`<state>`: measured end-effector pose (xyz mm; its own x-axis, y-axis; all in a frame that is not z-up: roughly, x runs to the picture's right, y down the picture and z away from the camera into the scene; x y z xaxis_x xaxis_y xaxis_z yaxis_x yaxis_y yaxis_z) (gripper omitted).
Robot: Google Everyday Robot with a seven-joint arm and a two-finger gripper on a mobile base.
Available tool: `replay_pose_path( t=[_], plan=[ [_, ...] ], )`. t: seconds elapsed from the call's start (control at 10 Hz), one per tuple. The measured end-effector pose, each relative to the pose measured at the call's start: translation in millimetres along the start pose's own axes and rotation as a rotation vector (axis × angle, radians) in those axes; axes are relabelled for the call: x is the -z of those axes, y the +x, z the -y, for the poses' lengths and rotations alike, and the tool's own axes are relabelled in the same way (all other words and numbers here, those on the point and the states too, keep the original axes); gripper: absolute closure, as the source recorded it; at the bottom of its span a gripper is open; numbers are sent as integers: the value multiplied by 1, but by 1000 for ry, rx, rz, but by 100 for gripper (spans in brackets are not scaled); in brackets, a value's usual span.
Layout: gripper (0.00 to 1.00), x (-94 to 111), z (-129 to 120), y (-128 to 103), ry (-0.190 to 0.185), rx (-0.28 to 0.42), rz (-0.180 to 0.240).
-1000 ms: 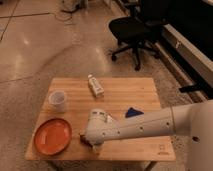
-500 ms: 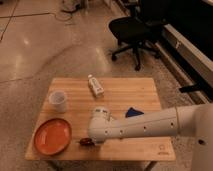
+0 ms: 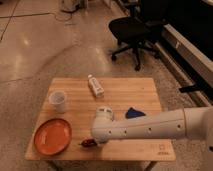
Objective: Place the pepper in the ceramic bowl
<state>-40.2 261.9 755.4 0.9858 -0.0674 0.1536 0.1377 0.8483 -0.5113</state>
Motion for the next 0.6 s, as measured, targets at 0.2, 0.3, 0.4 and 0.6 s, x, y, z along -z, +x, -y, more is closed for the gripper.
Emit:
replay_pose_path(
  t=[0.2, 0.3, 0.4, 0.6],
  plan=[
    [100, 11, -10, -21, 3, 84, 15],
    [100, 18, -16, -37, 6, 142, 22],
    [100, 22, -19, -50, 9, 183, 24],
    [100, 30, -19, -80, 15, 264, 30]
  ],
)
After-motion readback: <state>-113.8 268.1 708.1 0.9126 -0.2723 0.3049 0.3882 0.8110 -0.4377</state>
